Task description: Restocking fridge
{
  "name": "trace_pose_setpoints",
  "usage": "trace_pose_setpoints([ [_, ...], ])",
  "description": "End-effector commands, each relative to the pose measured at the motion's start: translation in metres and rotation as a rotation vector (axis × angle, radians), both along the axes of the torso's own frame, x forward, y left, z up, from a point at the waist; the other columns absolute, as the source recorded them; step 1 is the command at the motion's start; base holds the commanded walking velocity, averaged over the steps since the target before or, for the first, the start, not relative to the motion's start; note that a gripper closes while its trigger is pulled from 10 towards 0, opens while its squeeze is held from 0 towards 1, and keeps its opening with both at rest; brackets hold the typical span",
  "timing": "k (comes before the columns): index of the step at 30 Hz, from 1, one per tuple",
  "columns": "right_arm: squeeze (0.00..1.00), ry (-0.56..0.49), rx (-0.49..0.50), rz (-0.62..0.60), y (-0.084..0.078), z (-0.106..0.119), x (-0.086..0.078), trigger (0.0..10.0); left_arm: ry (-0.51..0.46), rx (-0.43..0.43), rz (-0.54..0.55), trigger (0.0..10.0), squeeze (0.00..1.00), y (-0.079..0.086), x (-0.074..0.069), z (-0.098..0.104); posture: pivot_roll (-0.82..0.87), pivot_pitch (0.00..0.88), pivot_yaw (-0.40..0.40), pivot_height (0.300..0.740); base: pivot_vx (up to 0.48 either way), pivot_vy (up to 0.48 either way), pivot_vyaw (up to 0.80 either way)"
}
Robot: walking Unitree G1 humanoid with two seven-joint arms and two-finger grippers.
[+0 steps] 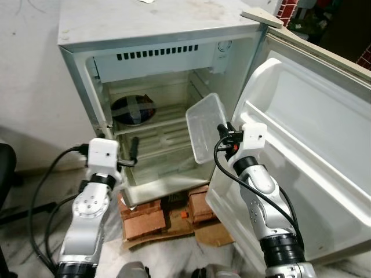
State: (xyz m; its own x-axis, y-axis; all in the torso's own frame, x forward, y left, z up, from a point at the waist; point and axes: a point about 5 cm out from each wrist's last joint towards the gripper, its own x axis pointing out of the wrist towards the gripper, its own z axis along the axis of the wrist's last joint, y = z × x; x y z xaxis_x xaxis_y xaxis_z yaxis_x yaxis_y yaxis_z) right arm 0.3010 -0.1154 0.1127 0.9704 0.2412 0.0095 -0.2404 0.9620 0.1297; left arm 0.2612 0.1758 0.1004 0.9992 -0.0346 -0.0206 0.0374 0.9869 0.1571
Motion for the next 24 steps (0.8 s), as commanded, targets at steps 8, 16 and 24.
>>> trace_pose_setpoints([
  [8,0.00,-0.006,0.009,0.045,0.007,0.003,0.002,10.0,0.047,0.011,0.127,10.0,0.00,0.023,-0.011,-0.006,0.09,0.048,-0.055,0.740,0.000,0.000,0.00],
  [16,0.00,0.018,0.020,0.102,0.015,0.000,0.001,10.0,0.073,0.003,0.130,10.0,0.00,0.019,-0.012,-0.008,0.09,0.047,-0.051,0.740,0.000,0.000,0.00],
  [24,0.00,0.051,0.031,0.167,0.024,-0.006,-0.006,10.0,0.081,-0.004,0.138,10.0,0.00,0.019,-0.013,-0.008,0.09,0.051,-0.049,0.740,0.000,0.000,0.00],
])
